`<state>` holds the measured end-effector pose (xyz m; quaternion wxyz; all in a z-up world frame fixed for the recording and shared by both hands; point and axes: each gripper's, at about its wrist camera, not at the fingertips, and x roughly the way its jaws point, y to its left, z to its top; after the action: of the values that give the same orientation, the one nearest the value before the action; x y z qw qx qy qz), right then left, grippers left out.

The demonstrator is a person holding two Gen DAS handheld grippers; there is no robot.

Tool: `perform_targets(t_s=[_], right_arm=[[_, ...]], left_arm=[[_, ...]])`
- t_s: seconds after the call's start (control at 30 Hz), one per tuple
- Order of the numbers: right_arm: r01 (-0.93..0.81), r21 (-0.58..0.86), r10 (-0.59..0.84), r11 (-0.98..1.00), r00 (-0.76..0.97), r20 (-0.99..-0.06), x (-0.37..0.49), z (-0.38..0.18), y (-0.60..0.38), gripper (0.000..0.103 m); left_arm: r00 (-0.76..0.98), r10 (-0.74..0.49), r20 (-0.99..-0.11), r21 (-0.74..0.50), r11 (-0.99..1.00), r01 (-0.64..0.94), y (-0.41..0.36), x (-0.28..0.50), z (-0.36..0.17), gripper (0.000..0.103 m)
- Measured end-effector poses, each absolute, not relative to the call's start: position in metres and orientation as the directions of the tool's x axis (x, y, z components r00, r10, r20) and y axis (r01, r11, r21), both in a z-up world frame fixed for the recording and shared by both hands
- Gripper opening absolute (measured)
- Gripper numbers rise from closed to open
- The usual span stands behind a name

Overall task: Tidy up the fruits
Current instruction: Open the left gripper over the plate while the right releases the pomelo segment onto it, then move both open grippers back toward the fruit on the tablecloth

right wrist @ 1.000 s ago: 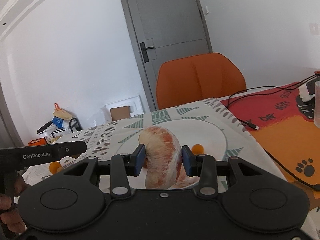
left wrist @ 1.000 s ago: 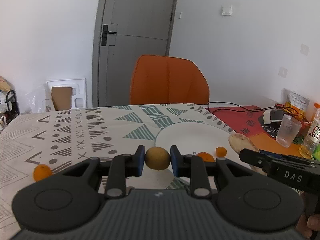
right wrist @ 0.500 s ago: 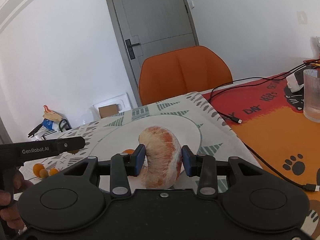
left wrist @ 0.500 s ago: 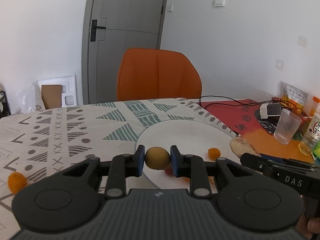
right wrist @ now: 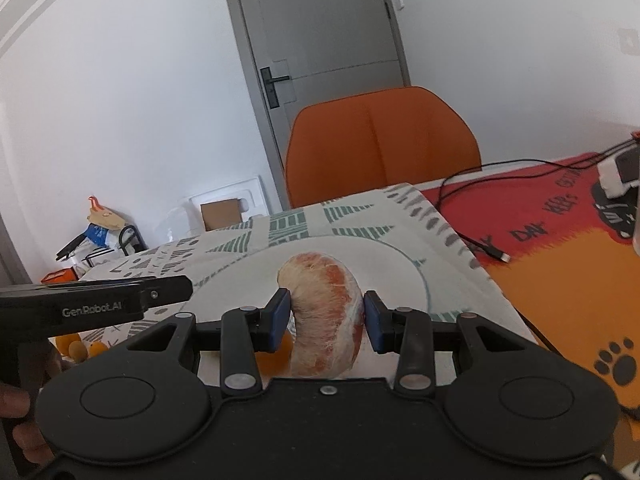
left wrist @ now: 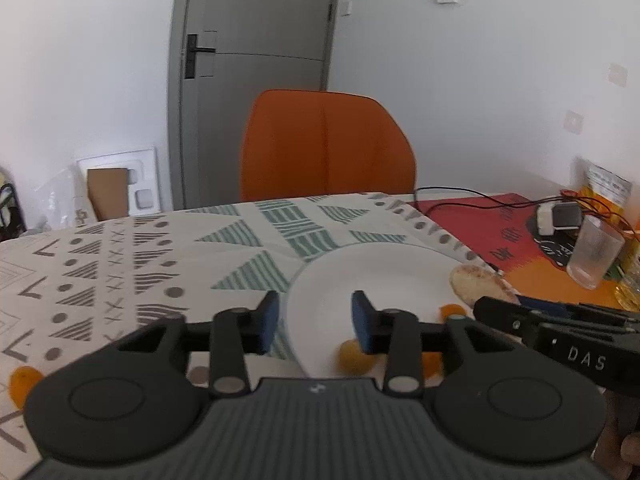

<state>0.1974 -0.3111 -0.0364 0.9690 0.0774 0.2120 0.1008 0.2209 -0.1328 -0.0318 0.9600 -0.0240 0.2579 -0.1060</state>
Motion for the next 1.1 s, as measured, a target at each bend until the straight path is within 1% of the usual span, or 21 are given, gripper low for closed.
perform_targets(t_s=[0.03,0.17,0.27,0.33,0.4,0.5,0.63,0.77,0.87,0.97,1.1], right_arm=[[-0.165,0.188,0.229,0.968,0.890,-0.395,0.199,-0.036,-0.310,0.038],[-0.170,0.182,0.230,0.969,0.890,-0.394,0.209,-0.032,-0.305,0.038],[-0.177,0.173,0.232,0.969,0.892,-0.388,0.216,-0.027,-0.300,0.038],[-0.188,0.168,0.239,0.968,0.897,-0.371,0.221,-0.025,-0.295,0.044],[-0.177,0.153,0.222,0.972,0.903,-0.368,0.224,-0.024,-0.292,0.060],[-0.160,0.172,0.214,0.972,0.905,-0.367,0.219,-0.023,-0.292,0.071],[-0.160,0.183,0.221,0.970,0.897,-0.384,0.209,-0.024,-0.288,0.074],[-0.171,0.166,0.224,0.971,0.894,-0.387,0.198,-0.024,-0.278,0.081],[-0.188,0.161,0.238,0.969,0.891,-0.388,0.191,-0.022,-0.270,0.081],[-0.206,0.165,0.254,0.965,0.890,-0.379,0.184,-0.018,-0.263,0.085],[-0.223,0.169,0.272,0.960,0.888,-0.371,0.176,-0.013,-0.254,0.088]], left_arm=[[0.846,-0.211,-0.490,-0.108,0.977,0.182,-0.128,0.220,-0.031,0.050],[0.862,-0.178,-0.475,-0.107,0.984,0.144,-0.111,0.215,-0.026,0.055],[0.874,-0.144,-0.464,-0.110,0.988,0.104,-0.096,0.211,-0.022,0.061],[0.881,-0.125,-0.457,-0.120,0.990,0.078,-0.086,0.208,-0.020,0.065],[0.884,-0.104,-0.455,-0.121,0.991,0.054,-0.078,0.203,-0.019,0.070],[0.890,-0.084,-0.449,-0.111,0.993,0.038,-0.067,0.195,-0.020,0.076],[0.884,-0.072,-0.462,-0.131,0.991,0.012,-0.053,0.187,-0.024,0.084],[0.887,-0.046,-0.460,-0.137,0.990,-0.019,-0.041,0.177,-0.025,0.086],[0.892,-0.038,-0.451,-0.143,0.989,-0.030,-0.033,0.169,-0.021,0.086],[0.898,-0.021,-0.440,-0.141,0.989,-0.045,-0.023,0.160,-0.017,0.086],[0.904,0.001,-0.429,-0.147,0.987,-0.071,-0.010,0.149,-0.012,0.086]])
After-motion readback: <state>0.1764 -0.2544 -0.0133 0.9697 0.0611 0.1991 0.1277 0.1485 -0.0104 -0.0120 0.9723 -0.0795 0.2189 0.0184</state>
